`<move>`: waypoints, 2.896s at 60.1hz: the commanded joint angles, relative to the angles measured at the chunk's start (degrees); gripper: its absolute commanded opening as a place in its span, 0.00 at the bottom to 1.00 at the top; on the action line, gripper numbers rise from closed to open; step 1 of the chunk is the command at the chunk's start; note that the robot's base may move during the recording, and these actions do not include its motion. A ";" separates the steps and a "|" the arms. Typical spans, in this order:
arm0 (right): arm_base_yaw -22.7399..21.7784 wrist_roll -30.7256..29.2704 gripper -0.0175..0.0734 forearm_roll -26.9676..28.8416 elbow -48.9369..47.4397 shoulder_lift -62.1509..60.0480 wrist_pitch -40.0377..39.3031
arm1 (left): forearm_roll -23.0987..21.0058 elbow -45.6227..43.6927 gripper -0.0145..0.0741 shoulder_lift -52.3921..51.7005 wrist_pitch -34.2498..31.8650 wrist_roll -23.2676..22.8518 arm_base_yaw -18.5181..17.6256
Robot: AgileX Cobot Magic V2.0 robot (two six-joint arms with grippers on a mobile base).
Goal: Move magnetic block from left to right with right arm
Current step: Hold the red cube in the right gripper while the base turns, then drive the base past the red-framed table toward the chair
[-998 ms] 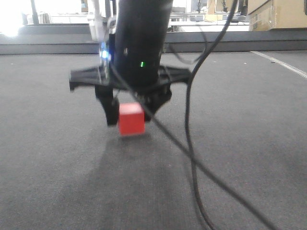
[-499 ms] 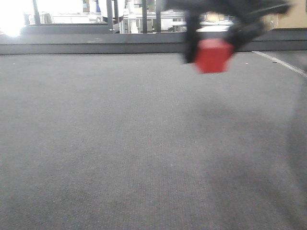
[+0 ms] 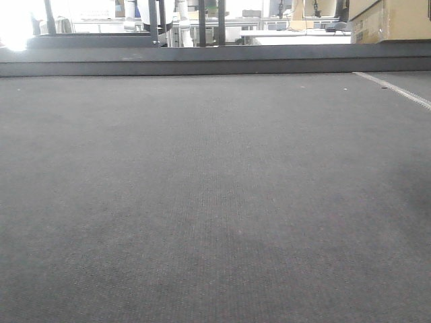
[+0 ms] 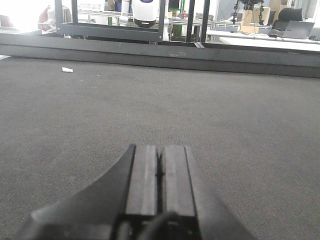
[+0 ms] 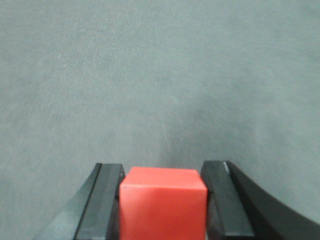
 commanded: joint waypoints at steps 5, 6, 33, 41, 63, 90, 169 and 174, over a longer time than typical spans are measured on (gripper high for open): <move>-0.41 -0.95 0.30 -1.06 1.77 -10.47 -2.90 | 0.00 0.53 0.03 -0.81 -5.18 -0.47 0.09; -0.41 -1.00 0.30 -1.06 1.95 -11.39 -2.74 | 0.00 0.53 0.03 -0.81 -5.18 -0.47 0.09; -0.41 -1.73 0.30 -1.12 2.67 -33.34 -1.60 | 0.00 0.53 0.03 -0.81 -5.18 -0.47 0.09; -0.41 -1.73 0.30 -1.16 2.67 -36.43 -2.88 | 0.00 0.53 0.03 -0.81 -5.18 -0.47 0.09; -0.41 -1.73 0.30 -1.16 2.67 -37.45 -3.96 | 0.00 0.53 0.03 -0.81 -5.18 -0.47 0.09; -0.41 -1.73 0.30 -1.11 2.67 -37.45 -3.94 | 0.00 0.53 0.03 -0.81 -5.18 -0.47 0.09; -0.41 -1.73 0.30 -1.11 2.80 -37.45 -3.76 | 0.00 0.53 0.03 -0.74 -5.18 -0.47 1.78; -0.41 -1.73 0.30 -1.11 2.80 -37.45 -3.76 | 0.00 0.53 0.03 -0.74 -5.18 -0.47 1.78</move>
